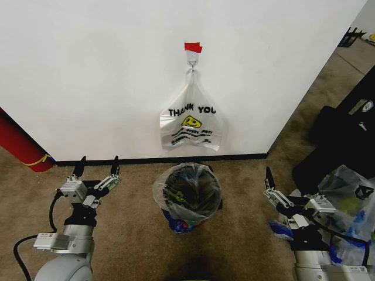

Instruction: Pick up the garbage bag from the wall and place it over the trash bin.

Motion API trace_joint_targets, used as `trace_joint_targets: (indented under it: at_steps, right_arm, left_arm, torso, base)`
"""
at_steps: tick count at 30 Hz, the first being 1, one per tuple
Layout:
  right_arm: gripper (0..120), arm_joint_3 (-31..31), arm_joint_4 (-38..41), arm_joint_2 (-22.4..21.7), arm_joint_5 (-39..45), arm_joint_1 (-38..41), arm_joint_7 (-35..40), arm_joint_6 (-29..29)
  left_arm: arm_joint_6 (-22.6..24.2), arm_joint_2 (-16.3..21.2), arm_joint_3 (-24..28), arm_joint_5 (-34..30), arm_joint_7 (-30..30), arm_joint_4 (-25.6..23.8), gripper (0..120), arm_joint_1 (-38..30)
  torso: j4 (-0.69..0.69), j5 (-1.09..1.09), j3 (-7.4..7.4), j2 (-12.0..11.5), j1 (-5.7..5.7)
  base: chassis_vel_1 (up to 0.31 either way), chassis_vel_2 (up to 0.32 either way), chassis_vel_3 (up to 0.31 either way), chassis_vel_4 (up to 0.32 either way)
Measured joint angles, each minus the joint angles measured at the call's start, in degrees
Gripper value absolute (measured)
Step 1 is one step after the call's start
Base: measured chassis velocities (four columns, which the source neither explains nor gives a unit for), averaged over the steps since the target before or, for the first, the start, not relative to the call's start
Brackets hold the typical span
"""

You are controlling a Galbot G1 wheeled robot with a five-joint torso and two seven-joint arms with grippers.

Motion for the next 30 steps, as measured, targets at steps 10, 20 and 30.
trace_joint_targets:
  at_steps: [10, 20, 30]
  right_arm:
    - [100, 0.0, 0.0, 0.0, 0.0, 0.0, 0.0, 0.0]
    - [100, 0.0, 0.0, 0.0, 0.0, 0.0, 0.0, 0.0]
    - [100, 0.0, 0.0, 0.0, 0.0, 0.0, 0.0, 0.0]
  left_arm:
    - [0.0, 0.0, 0.0, 0.0, 0.0, 0.0, 100, 0.0]
    - [0.0, 0.0, 0.0, 0.0, 0.0, 0.0, 100, 0.0]
    - [0.0, 0.0, 0.0, 0.0, 0.0, 0.0, 100, 0.0]
  torso:
    - [0.00, 0.00, 0.00, 0.0, 0.00]
    - [0.00, 0.00, 0.00, 0.0, 0.00]
    - [0.00, 0.00, 0.00, 0.0, 0.00]
  base:
    - [0.000, 0.000, 0.000, 0.000]
    - [0.000, 0.000, 0.000, 0.000]
    - [0.000, 0.000, 0.000, 0.000]
